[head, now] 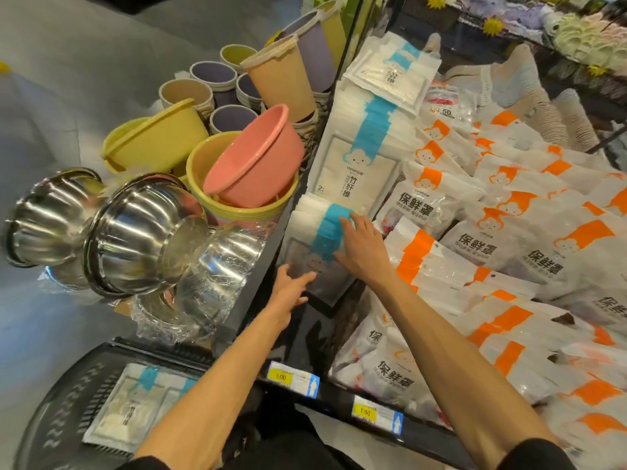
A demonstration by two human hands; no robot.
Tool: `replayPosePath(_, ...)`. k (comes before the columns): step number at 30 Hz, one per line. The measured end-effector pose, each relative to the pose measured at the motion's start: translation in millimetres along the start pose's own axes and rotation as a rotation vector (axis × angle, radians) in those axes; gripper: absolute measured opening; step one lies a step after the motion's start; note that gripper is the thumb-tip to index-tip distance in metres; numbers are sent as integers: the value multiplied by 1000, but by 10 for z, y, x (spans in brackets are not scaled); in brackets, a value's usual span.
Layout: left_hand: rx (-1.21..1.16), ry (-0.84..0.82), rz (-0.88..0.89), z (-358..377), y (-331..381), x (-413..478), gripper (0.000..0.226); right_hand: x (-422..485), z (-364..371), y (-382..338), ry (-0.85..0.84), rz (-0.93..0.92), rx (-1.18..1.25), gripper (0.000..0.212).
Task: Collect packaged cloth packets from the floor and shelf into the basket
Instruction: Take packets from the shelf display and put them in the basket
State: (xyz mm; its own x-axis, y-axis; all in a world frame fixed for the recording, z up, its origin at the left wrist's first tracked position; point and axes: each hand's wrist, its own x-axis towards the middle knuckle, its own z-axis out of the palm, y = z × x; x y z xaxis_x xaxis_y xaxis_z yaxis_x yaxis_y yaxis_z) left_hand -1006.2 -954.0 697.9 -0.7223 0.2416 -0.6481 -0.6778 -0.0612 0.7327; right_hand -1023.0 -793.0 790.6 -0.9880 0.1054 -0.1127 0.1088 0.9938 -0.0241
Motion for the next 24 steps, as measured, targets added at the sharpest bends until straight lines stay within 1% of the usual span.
replayPosePath(2, 209, -1, 70, -69, 106, -109, 67, -90, -43, -39, -8, 10, -9, 64)
replayPosePath(4, 524, 3, 173, -148, 216, -222, 62, -198, -97, -84, -41, 5, -22, 56)
replayPosePath(6, 846, 19, 299, -226, 339, -355, 58, -330, -125, -145, -72, -17, -42, 53)
replayPosePath(8, 1119, 43, 404, -276, 459, -525, 56, -471, -133, -218, -75, -29, -63, 49)
replayPosePath(11, 1423, 109, 538, -365, 569, -817, 53, -696, -154, -342, -94, -16, -79, 47)
replayPosePath(16, 1698, 133, 665, -517, 628, -1201, 49, -1086, -213, -480, -99, -2, -47, 48)
replayPosePath(18, 1768, 134, 679, -554, 645, -1296, 47, -1248, -229, -534, -141, 7, -30, 50)
replayPosePath(22, 1811, 145, 720, -587, 632, -1493, 46, -1585, -204, -615, -251, 7, -43, 56)
replayPosePath(24, 1833, 151, 734, -632, 582, -1600, 46, -1740, -218, -649, -253, 14, -42, 59)
